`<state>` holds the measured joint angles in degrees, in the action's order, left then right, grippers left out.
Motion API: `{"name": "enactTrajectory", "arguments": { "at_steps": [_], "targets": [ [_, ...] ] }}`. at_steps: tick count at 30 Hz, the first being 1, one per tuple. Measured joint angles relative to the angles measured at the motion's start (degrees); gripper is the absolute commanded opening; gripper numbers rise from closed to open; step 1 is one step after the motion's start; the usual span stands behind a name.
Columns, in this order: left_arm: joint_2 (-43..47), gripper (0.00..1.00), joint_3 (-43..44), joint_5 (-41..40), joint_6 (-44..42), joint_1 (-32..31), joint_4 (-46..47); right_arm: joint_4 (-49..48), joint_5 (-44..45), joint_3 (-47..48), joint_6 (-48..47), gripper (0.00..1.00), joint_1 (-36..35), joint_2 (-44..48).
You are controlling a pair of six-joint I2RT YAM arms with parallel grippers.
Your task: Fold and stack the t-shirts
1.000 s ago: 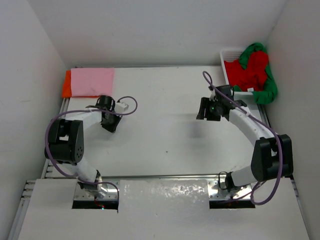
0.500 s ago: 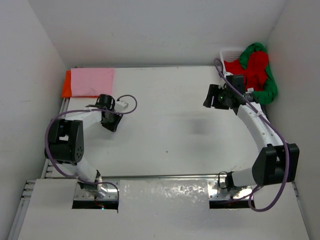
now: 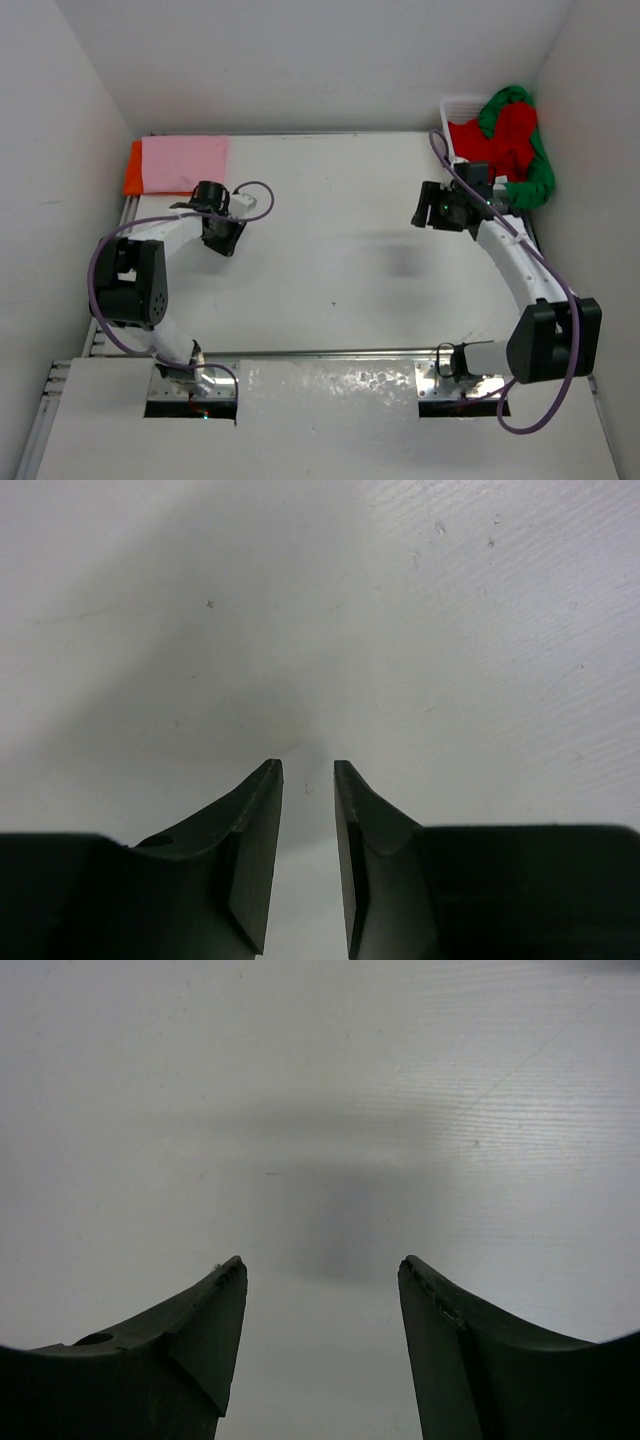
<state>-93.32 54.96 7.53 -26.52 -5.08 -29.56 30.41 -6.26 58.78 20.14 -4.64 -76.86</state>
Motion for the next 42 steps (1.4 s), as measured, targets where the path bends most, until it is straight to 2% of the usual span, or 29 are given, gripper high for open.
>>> {"name": "enactTrajectory", "arguments": {
  "at_steps": [6, 11, 14, 18, 25, 33, 37, 40, 41, 42],
  "targets": [
    [0.0, 0.27, 1.6, 0.0, 0.0, 0.4, -1.2, 2.1, 1.7, 3.3, -1.9, 0.63, 1.2, 0.4],
    [0.0, 0.28, 2.4, -0.1, 0.0, 0.7, -1.7, 3.7, 2.8, 6.8, -3.4, 0.69, 2.8, 0.6],
    [0.0, 0.29, 2.7, -0.2, 0.0, 0.7, -2.1, 6.1, 2.3, 14.5, -3.3, 0.68, 8.2, -2.3],
    [0.1, 0.30, 2.8, -0.2, 0.0, 0.7, -2.3, 4.9, 4.3, 33.7, -2.1, 0.68, 15.5, -13.6],
    [1.5, 0.30, 2.8, -0.3, -0.2, 0.7, -3.1, 3.1, 13.5, 60.5, -1.7, 0.67, 18.0, -37.4],
    [1.2, 0.31, 4.0, -1.4, -1.2, 0.7, -6.9, -3.5, 24.5, 68.3, -6.1, 0.68, 19.5, -60.3],
    [0.3, 0.31, 6.6, -2.8, -1.2, 0.7, -8.6, -6.6, 28.3, 69.8, -8.8, 0.68, 20.3, -68.1],
    [-0.1, 0.31, 8.2, -3.5, -1.0, 0.7, -9.2, -8.6, 29.3, 70.1, -11.1, 0.41, 20.8, -71.2],
    [-0.2, 0.31, 8.6, -3.7, -0.8, 0.7, -9.3, -9.4, 29.5, 70.3, -11.7, 0.23, 21.0, -71.9],
    [-0.5, 0.31, 9.0, -3.9, -0.6, 0.7, -9.3, -9.8, 29.7, 70.5, -12.3, 0.16, 21.0, -72.4]
  ]
}}
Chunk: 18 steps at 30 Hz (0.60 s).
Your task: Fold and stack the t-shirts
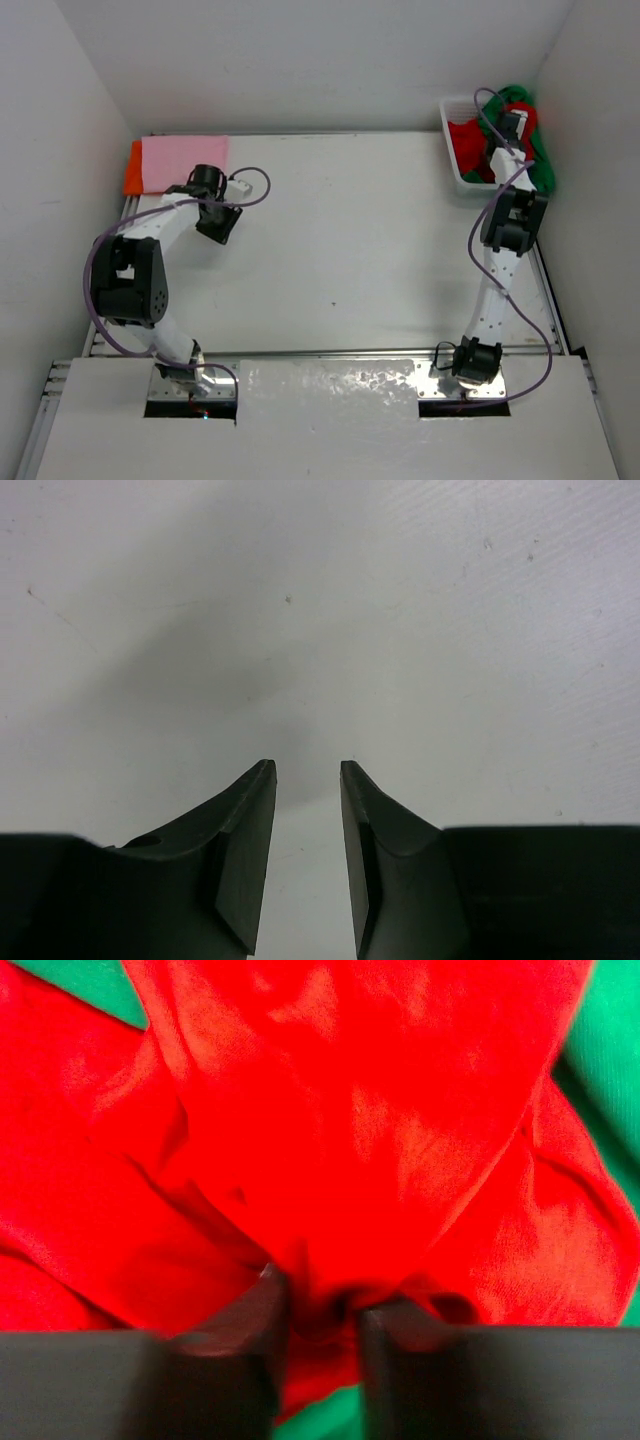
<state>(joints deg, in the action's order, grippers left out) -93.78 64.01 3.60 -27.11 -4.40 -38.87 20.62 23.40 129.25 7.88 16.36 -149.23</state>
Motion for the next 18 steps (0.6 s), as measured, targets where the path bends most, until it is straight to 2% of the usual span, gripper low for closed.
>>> {"name": "enactTrajectory", "arguments": {
  "at_steps": [2, 9, 14, 18],
  "targets": [
    [-0.6, 0.31, 0.5, -0.4, 0.2, 0.0, 0.0, -1.3, 0.0, 0.1, -0.5, 0.00, 0.1, -0.5],
    [-1.4, 0.31, 0.7, -1.9, 0.5, 0.0, -0.6, -6.3, -1.2, -2.2, -0.8, 0.00, 0.3, 0.9],
    [-1.4, 0.31, 0.7, -2.8, 0.7, 0.0, -0.5, -8.3, -3.3, -8.1, -0.8, 0.00, 0.6, 8.9],
    [-1.4, 0.31, 0.7, -2.9, 1.0, 0.0, -0.3, -12.0, -6.1, -13.0, -0.2, 0.00, 0.7, 19.2]
  ]
}}
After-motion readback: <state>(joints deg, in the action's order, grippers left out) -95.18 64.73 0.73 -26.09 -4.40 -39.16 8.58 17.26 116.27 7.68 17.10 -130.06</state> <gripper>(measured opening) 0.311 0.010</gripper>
